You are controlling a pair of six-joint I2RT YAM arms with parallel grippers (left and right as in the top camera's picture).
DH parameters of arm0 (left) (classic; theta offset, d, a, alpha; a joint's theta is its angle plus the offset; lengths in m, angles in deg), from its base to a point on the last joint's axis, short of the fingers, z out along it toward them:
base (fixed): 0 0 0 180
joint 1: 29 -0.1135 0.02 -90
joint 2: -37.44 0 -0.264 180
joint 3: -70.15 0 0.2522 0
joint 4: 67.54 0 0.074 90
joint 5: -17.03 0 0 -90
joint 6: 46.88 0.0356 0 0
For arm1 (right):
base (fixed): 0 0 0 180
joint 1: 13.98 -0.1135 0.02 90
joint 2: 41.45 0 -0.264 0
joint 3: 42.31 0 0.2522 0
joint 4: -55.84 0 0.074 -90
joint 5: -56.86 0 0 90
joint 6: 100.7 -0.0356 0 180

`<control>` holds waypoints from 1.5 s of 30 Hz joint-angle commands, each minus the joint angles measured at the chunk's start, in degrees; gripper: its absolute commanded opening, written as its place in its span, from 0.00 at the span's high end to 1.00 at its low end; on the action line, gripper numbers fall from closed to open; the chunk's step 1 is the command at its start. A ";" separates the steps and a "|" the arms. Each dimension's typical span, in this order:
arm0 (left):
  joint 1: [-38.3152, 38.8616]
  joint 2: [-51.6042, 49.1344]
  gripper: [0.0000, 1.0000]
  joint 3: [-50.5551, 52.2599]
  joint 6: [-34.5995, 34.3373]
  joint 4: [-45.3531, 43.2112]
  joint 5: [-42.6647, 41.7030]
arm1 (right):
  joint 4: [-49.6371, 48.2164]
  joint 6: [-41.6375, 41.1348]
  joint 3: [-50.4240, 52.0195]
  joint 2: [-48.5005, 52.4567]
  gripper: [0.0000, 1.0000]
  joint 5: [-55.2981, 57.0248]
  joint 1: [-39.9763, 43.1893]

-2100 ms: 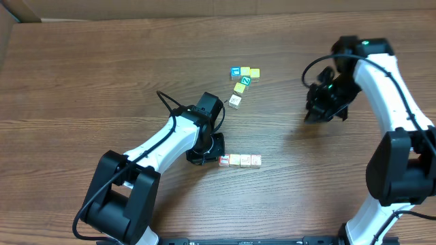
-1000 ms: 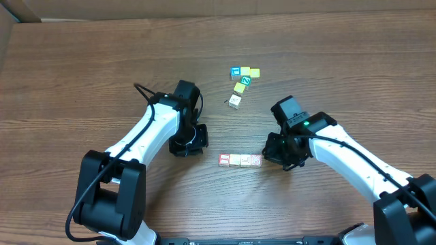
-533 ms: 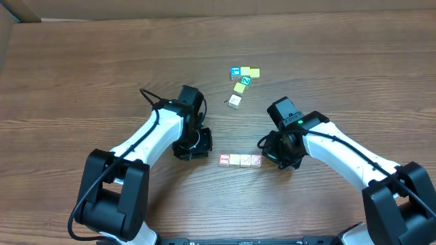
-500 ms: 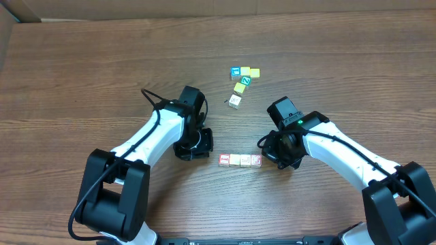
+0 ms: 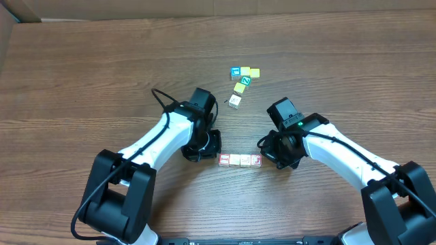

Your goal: Flip 4 blocks

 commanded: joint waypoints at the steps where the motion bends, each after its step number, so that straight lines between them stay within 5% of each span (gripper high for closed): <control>1: 1.25 -0.46 0.96 0.48 -1.53 -0.04 1.92 | -0.87 -1.75 1.79 0.31 0.96 -0.55 -0.33; 45: 1.53 -0.46 0.96 0.70 -1.79 2.99 7.52 | -7.43 -1.99 2.84 0.31 0.96 -4.74 -5.31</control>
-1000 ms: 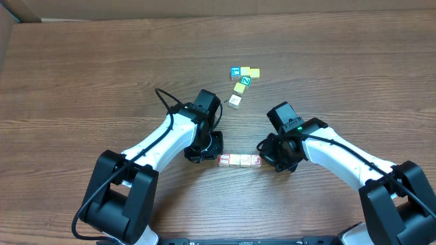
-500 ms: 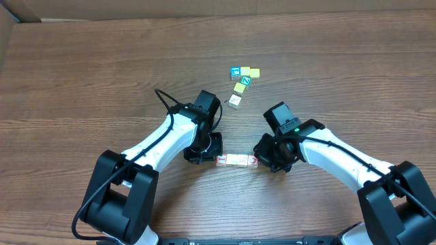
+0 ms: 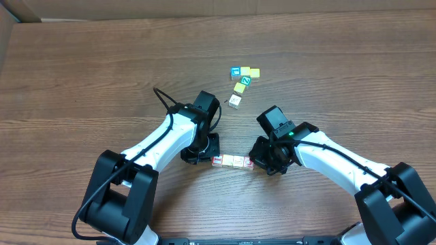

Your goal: Flip 4 blocks

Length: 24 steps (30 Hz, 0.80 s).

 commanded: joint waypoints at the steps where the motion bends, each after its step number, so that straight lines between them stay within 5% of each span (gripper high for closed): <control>1: 0.26 -0.46 0.96 0.68 0.07 0.28 1.03 | -0.61 -0.31 0.35 0.28 0.96 0.15 -0.35; 24: -1.68 -0.26 0.96 -0.83 0.11 2.56 1.29 | -4.07 2.99 -0.07 0.22 0.96 0.15 0.35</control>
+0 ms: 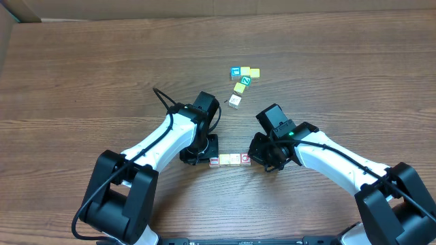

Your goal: Flip 4 blocks

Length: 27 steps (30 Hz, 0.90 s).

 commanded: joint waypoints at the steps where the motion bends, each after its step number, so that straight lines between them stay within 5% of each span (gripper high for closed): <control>1: -2.40 -0.09 0.96 -1.75 0.50 2.05 0.39 | 1.07 2.95 -0.55 0.22 0.96 -0.09 0.79; 14: -9.66 1.07 0.96 -8.68 3.04 9.94 0.17 | 9.49 10.16 -5.95 0.24 0.96 -0.52 3.69; 27: -5.55 1.05 0.96 3.30 -0.46 -1.25 -1.84 | 5.79 4.48 -3.10 0.46 0.96 7.37 0.33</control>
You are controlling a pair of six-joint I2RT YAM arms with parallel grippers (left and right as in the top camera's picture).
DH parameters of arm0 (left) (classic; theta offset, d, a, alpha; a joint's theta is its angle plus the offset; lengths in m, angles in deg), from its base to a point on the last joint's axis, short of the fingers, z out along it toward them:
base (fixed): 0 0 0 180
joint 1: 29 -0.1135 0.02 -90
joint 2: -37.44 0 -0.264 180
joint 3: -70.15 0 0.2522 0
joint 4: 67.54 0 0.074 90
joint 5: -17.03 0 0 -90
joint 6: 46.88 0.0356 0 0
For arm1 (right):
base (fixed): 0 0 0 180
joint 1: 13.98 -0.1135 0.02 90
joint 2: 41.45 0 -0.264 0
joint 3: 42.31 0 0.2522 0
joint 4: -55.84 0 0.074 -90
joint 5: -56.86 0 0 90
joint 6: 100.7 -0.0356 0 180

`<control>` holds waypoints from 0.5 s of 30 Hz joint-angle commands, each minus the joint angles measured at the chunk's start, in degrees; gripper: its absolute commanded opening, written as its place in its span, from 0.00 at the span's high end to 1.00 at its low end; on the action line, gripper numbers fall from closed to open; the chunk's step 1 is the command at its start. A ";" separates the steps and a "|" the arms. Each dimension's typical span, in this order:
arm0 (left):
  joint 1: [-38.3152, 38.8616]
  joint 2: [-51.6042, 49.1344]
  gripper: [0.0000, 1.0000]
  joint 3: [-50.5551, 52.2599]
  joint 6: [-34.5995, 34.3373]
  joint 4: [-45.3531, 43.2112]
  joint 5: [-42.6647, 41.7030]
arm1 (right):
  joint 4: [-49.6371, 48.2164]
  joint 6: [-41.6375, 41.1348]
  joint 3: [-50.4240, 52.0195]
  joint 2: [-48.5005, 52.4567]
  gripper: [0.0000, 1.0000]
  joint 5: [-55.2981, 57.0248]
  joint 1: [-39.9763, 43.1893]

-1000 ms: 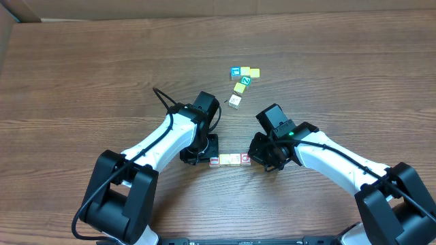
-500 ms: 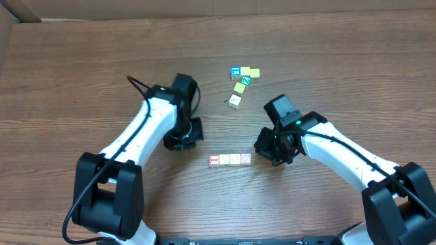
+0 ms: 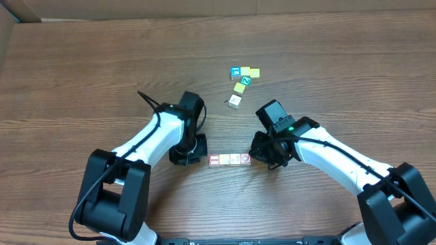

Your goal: Flip 4 blocks

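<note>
A row of small blocks (image 3: 229,159) with white and red faces lies on the wooden table near the front centre. My left gripper (image 3: 193,154) points down just left of the row, a small gap from its left end. My right gripper (image 3: 258,156) sits against the row's right end. From overhead both sets of fingers are dark and hidden under the wrists, so I cannot tell how the jaws stand.
Further back is a loose cluster of blocks: blue (image 3: 235,71), yellow (image 3: 254,72), teal (image 3: 246,80), another yellow (image 3: 239,88) and a white one (image 3: 234,101). A cable loops off the left wrist (image 3: 151,103). The table's (image 3: 82,68) far edge lies beyond.
My left gripper has moved left and stands a little apart from the row's left end, where it touched before. The row and my right gripper have barely shifted.
First both grippers flanked the row, which lay further right. Then the right gripper sat closer in and the row lay further left, pressed between the two. By now the row rests left of its first place and the left gripper has drawn back.
</note>
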 commanded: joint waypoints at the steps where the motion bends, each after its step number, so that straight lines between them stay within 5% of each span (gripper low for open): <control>1: 0.20 0.85 0.96 0.48 -1.53 -1.01 -1.27 | -0.37 -2.58 0.33 0.50 0.96 4.50 -0.11; 15: 2.25 0.85 0.96 0.52 -2.32 -2.40 -2.91 | -2.05 -2.54 0.33 3.93 0.96 -0.85 -0.26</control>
